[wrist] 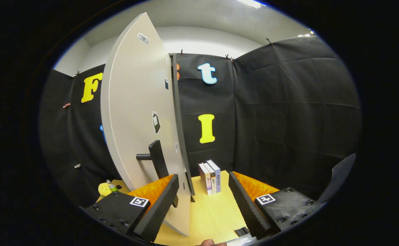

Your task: Open the shoe cabinet door, grab the shoes and put them into the shoe cabinet, then close the shoe cabinet door.

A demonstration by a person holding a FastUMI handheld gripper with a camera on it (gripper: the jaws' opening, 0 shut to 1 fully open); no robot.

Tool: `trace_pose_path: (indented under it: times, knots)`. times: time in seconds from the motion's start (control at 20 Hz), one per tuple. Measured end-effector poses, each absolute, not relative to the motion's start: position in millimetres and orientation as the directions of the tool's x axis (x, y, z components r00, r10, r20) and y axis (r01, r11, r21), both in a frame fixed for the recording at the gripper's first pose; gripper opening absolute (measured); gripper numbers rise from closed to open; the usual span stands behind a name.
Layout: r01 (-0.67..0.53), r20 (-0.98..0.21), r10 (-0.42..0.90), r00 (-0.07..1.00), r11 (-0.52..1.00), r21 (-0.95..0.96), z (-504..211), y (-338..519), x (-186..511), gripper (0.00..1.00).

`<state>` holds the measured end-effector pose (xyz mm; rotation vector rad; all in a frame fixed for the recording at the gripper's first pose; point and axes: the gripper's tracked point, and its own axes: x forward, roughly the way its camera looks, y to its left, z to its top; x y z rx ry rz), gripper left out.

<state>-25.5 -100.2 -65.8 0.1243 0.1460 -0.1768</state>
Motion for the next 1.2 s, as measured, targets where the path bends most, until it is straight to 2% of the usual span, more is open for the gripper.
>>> trace_pose_path:
  times: [0.85,1.2]
  knots:
    - [-0.098,-0.177,0.138,0.974,0.970,0.221,-73,62,36,0.98]
    - [-0.131,-0.143,0.156,0.977,0.977,0.171,-62,76,42,0.98]
